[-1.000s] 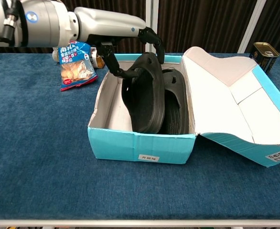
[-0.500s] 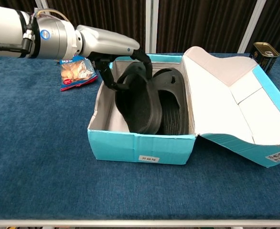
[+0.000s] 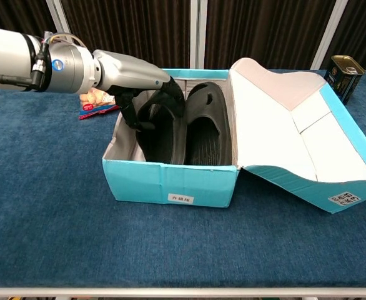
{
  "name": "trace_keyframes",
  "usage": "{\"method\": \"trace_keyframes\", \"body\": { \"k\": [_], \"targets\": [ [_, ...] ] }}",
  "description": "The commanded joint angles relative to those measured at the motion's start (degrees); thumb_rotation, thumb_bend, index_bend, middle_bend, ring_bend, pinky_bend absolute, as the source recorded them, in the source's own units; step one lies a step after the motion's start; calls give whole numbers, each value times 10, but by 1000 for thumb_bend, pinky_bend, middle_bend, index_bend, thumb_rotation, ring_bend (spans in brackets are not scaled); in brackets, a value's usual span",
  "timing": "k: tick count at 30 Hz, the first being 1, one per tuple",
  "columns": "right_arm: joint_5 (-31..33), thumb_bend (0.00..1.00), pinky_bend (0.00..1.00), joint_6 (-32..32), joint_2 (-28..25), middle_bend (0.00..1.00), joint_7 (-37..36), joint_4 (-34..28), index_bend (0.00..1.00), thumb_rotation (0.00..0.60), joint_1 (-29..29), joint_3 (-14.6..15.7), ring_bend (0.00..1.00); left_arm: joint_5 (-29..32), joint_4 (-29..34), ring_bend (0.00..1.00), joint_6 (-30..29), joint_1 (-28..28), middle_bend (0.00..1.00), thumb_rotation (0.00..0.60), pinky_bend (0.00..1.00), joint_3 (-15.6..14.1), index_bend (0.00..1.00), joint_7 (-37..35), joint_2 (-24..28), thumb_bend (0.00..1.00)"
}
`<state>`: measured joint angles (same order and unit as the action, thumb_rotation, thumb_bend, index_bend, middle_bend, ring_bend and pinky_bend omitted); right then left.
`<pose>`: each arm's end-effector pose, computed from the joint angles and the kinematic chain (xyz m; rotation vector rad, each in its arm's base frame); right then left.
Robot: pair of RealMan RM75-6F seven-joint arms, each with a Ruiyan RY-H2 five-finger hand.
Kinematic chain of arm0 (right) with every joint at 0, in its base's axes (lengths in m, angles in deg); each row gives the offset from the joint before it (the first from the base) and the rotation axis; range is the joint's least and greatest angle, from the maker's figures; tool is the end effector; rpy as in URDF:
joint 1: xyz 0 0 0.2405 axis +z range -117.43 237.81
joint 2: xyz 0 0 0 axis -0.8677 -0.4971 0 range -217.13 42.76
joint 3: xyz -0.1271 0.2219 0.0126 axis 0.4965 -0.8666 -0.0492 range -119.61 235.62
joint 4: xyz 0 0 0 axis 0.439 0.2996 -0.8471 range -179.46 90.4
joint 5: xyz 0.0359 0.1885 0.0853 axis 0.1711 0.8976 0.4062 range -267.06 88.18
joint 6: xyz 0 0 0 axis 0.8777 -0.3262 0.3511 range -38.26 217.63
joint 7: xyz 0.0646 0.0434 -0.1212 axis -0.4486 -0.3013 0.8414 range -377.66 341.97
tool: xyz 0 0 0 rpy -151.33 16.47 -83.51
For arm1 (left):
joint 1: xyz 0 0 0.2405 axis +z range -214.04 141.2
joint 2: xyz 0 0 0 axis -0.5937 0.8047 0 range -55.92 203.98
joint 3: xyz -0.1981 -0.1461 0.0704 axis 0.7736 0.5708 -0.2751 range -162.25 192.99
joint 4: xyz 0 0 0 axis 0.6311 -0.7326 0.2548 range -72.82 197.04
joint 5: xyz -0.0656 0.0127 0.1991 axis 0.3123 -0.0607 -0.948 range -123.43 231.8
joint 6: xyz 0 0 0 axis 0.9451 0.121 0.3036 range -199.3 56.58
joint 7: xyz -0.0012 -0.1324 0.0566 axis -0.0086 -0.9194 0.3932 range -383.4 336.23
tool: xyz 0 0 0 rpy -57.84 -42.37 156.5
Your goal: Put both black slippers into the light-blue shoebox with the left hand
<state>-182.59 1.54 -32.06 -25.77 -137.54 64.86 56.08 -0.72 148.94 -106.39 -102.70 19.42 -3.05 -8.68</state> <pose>-0.3005 -0.1759 0.2045 1.4759 -0.8270 0.9829 -0.0619 0.3655 -0.0354 -2.3572 -0.7684 -0.6902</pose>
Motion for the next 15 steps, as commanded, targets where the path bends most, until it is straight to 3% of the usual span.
{"method": "trace_keyframes", "body": {
  "k": [1, 7, 11, 15],
  "targets": [
    [-1, 134, 0, -1, -1, 37, 0, 0, 0, 600, -1, 0, 0, -5, 26, 0, -22, 12, 145, 600, 110, 14, 258, -25, 13, 394],
    [3, 134, 0, -2, -2, 37, -8, 4, 0, 600, -3, 1, 0, -79, 89, 0, -97, 84, 144, 600, 116, 47, 244, -146, 74, 390],
    [7, 134, 0, 8, 1, 37, -23, 13, 0, 600, 0, 2, 0, -108, 95, 0, -184, 156, 144, 600, 119, 44, 234, -199, 116, 367],
    [14, 134, 0, 25, 6, 37, -51, 27, 0, 600, 5, 4, 0, -93, 76, 0, -286, 235, 144, 600, 122, 30, 234, -197, 136, 361]
  ]
}}
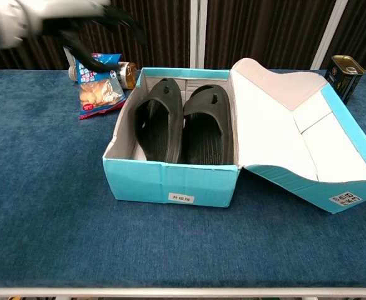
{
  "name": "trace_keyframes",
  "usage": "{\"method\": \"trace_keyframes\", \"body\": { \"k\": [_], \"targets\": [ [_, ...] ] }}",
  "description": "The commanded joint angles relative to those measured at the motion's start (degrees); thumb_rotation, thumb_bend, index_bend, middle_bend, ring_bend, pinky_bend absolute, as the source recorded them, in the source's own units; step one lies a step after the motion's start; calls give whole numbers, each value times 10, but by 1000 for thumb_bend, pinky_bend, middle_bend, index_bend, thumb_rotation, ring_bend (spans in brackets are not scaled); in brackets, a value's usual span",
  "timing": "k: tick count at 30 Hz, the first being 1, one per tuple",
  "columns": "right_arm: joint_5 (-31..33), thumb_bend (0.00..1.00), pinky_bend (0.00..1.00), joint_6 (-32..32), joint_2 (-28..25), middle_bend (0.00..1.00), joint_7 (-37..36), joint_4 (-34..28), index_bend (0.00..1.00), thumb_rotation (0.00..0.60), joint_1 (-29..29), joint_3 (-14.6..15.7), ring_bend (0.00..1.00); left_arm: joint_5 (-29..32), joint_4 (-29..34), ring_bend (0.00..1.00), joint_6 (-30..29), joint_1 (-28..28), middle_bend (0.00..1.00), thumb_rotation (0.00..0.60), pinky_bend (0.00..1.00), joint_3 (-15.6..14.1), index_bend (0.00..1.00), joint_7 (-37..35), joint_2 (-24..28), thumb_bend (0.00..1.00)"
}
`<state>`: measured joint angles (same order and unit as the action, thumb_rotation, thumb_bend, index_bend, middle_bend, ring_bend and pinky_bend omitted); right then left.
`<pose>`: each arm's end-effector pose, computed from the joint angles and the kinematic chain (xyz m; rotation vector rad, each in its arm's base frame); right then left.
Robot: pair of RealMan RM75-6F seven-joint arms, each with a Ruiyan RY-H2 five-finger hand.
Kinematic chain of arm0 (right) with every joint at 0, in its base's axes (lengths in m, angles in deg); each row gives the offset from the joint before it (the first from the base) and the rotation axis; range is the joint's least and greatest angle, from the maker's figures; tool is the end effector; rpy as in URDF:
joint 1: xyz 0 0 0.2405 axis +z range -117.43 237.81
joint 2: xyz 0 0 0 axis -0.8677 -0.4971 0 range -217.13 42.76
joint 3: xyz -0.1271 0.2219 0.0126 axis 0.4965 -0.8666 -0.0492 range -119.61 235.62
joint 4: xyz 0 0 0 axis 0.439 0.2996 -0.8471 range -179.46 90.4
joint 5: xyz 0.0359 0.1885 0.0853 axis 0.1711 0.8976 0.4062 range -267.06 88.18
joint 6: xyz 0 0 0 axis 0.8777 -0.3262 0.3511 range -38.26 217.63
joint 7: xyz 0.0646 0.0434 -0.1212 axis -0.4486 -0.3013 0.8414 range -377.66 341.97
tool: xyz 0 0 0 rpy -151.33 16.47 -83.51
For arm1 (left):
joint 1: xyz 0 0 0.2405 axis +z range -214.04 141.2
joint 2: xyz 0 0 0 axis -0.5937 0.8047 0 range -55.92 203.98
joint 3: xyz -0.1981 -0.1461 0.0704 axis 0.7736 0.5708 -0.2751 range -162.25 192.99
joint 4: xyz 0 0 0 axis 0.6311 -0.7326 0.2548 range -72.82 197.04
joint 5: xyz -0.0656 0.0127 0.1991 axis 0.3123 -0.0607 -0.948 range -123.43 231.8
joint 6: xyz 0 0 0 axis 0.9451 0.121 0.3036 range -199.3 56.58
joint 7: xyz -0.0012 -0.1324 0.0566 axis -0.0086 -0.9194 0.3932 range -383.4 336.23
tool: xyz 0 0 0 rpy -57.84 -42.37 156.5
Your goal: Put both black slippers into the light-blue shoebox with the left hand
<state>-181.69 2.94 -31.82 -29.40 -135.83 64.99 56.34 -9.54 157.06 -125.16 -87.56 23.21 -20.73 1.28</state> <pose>-0.3097 -0.1765 0.2042 1.4632 -0.8845 0.9834 -0.1091 0.3648 0.0553 -1.9105 -1.0282 -1.0937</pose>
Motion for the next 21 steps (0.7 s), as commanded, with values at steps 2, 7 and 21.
{"method": "trace_keyframes", "body": {
  "k": [2, 7, 21],
  "targets": [
    [11, 134, 0, 20, 9, 37, -21, 18, 0, 600, 8, 1, 0, 8, -15, 0, -135, 123, 144, 600, 122, -22, 233, -9, 48, 354],
    [16, 134, 0, 31, 19, 37, -26, 26, 0, 600, 14, -2, 0, 12, -31, 0, -222, 217, 144, 600, 120, -64, 233, 20, 61, 305],
    [7, 134, 0, 6, 50, 37, -20, 36, 0, 600, 0, 6, 0, -59, 33, 0, -389, 389, 144, 600, 116, -120, 234, 50, 60, 259]
  ]
}}
